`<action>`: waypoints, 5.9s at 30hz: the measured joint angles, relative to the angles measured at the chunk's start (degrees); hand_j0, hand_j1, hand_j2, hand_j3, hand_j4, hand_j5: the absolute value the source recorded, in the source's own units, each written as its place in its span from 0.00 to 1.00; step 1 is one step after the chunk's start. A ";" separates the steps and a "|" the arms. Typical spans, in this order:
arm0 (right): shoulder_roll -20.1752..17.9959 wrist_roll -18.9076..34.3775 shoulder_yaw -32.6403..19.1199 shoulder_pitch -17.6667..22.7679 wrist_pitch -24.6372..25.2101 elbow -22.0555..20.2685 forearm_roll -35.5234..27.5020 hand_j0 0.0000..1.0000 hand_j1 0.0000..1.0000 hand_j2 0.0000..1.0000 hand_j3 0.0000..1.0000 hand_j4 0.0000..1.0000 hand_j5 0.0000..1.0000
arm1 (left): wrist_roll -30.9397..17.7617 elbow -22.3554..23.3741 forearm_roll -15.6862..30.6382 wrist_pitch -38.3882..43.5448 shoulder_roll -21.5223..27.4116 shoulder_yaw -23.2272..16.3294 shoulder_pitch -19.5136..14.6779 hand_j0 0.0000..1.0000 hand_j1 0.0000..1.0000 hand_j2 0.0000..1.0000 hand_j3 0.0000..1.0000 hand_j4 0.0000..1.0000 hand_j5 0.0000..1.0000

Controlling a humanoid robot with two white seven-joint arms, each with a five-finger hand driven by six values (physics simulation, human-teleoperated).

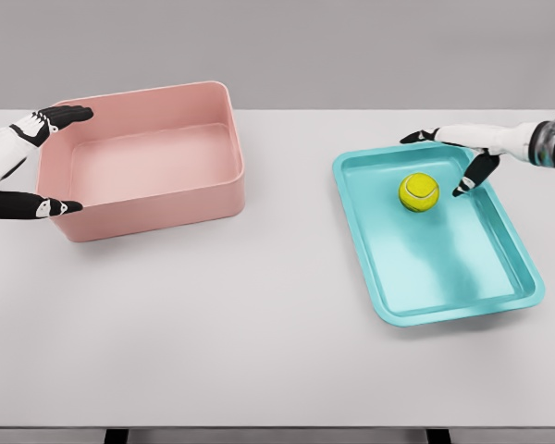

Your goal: Put the tennis from the blue tray into the pink basket with both arms

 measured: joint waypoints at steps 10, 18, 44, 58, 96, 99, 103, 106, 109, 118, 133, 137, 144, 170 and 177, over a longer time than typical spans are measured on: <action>-0.75 0.00 0.88 0.70 -4.43 -1.58 -0.19 1.00 1.00 1.00 1.00 1.00 1.00 | 0.00 0.00 0.07 0.00 -0.01 0.00 0.00 1.00 1.00 1.00 1.00 1.00 1.00; -0.86 0.00 2.79 1.32 -4.64 -2.34 -0.32 1.00 1.00 1.00 1.00 1.00 1.00 | 0.04 -0.04 0.76 -0.01 0.45 0.00 1.93 1.00 1.00 1.00 1.00 1.00 1.00; 0.93 0.00 5.07 0.61 -3.90 1.00 -0.15 0.90 0.90 0.90 0.90 0.90 0.90 | 0.36 -4.50 14.73 0.01 2.28 -6.06 6.50 1.00 1.00 1.00 1.00 1.00 1.00; 1.18 0.00 5.35 0.61 -3.84 1.00 0.14 0.73 0.73 0.73 0.73 0.73 0.73 | 0.36 -4.77 20.96 0.01 2.15 -7.00 11.43 1.00 1.00 1.00 1.00 1.00 1.00; 10.10 0.01 9.64 3.34 -4.38 -31.88 2.35 0.46 0.46 0.46 0.46 0.46 0.46 | 0.37 -4.74 21.93 0.03 1.66 -6.94 12.39 1.00 1.00 1.00 1.00 1.00 1.00; 11.84 0.01 10.90 3.34 -3.04 -32.26 3.03 0.46 0.46 0.46 0.46 0.46 0.46 | 0.37 -4.75 21.93 0.03 1.65 -6.94 12.39 1.00 1.00 1.00 1.00 1.00 1.00; 13.91 0.00 11.93 3.51 -1.40 -31.63 4.66 0.49 0.49 0.49 0.49 0.49 0.49 | 0.36 -4.76 21.91 0.03 1.65 -6.89 13.10 1.00 1.00 1.00 1.00 1.00 1.00; 14.52 -0.01 12.62 3.78 -0.85 -31.73 5.41 0.71 0.71 0.71 0.71 0.71 0.71 | 0.35 -4.75 21.91 0.03 1.55 -6.79 13.18 1.00 1.00 1.00 1.00 1.00 1.00; 14.65 0.00 12.88 4.31 -0.91 -32.09 6.17 1.00 1.00 1.00 1.00 1.00 1.00 | 0.21 -4.73 21.86 0.02 0.88 -6.74 14.50 1.00 1.00 1.00 1.00 1.00 1.00; 10.53 0.01 8.47 6.41 -1.60 -40.44 6.50 1.00 1.00 1.00 1.00 1.00 1.00 | 0.05 -4.50 20.90 0.03 0.44 -7.04 16.44 1.00 1.00 1.00 1.00 1.00 1.00; -13.55 0.01 -38.32 32.17 -7.22 -47.39 -10.95 1.00 1.00 1.00 1.00 1.00 1.00 | 0.28 -4.23 20.17 0.03 0.38 -11.18 18.11 1.00 1.00 1.00 1.00 1.00 1.00; -13.12 0.01 -40.50 34.45 -7.28 -47.02 -11.45 1.00 1.00 1.00 1.00 1.00 1.00 | 0.17 -4.49 19.51 0.03 0.23 -11.58 17.40 1.00 1.00 1.00 1.00 1.00 1.00; -8.65 0.01 -42.28 37.44 -7.29 -46.94 -11.67 1.00 1.00 1.00 1.00 1.00 1.00 | 0.06 -5.02 17.95 0.03 0.10 -12.41 17.23 1.00 1.00 1.00 1.00 1.00 1.00; -9.72 0.01 -46.73 44.56 -7.30 -52.01 -15.23 1.00 1.00 1.00 1.00 1.00 1.00 | 0.10 -5.75 13.86 0.40 -4.44 -20.81 5.89 1.00 1.00 1.00 1.00 1.00 1.00; -9.66 0.01 -46.60 44.74 -7.29 -52.01 -15.39 1.00 1.00 1.00 1.00 1.00 1.00 | 0.10 -5.64 17.25 6.88 -6.28 -22.69 5.27 1.00 1.00 1.00 1.00 1.00 1.00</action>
